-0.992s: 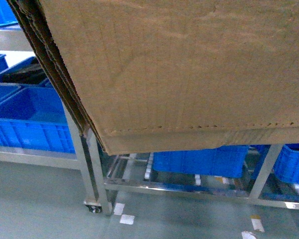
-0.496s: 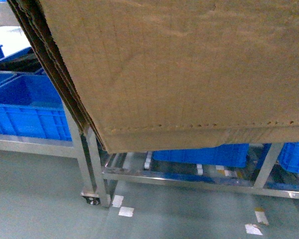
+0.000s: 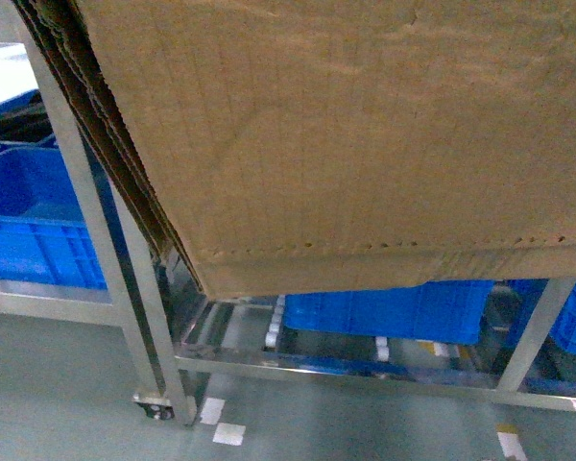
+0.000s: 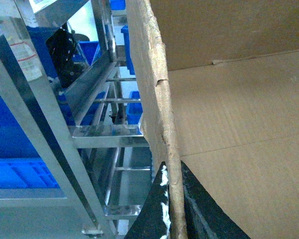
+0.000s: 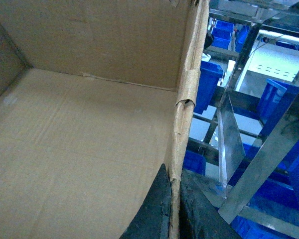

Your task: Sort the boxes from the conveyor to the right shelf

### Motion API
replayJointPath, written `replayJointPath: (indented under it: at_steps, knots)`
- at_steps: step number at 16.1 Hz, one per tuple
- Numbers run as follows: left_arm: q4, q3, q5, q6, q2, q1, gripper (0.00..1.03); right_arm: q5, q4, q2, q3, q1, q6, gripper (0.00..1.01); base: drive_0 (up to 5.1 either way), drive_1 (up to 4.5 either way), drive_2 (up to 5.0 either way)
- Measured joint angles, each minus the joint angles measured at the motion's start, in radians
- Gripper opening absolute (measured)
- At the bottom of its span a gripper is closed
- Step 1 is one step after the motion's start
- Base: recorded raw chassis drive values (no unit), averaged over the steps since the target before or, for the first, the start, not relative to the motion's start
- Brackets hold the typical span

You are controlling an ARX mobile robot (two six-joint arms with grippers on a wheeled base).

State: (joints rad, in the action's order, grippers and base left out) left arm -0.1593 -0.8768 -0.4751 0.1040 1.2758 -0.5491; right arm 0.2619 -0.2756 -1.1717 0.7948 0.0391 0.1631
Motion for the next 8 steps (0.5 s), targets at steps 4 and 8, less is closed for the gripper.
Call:
replayJointPath:
  at_steps: [4, 8]
  knots:
    - [-0.001, 0.0, 0.0, 0.0, 0.0, 0.001, 0.02, 0.0, -0.002, 0.0, 0.0, -0.001, 0.0, 0.02, 0.3, 4.07, -3.5]
    - [-0.002, 0.0, -0.002, 0.0, -0.003, 0.0, 0.02, 0.0, -0.003, 0.005, 0.0, -0.001, 0.0, 0.02, 0.3, 4.07, -3.5]
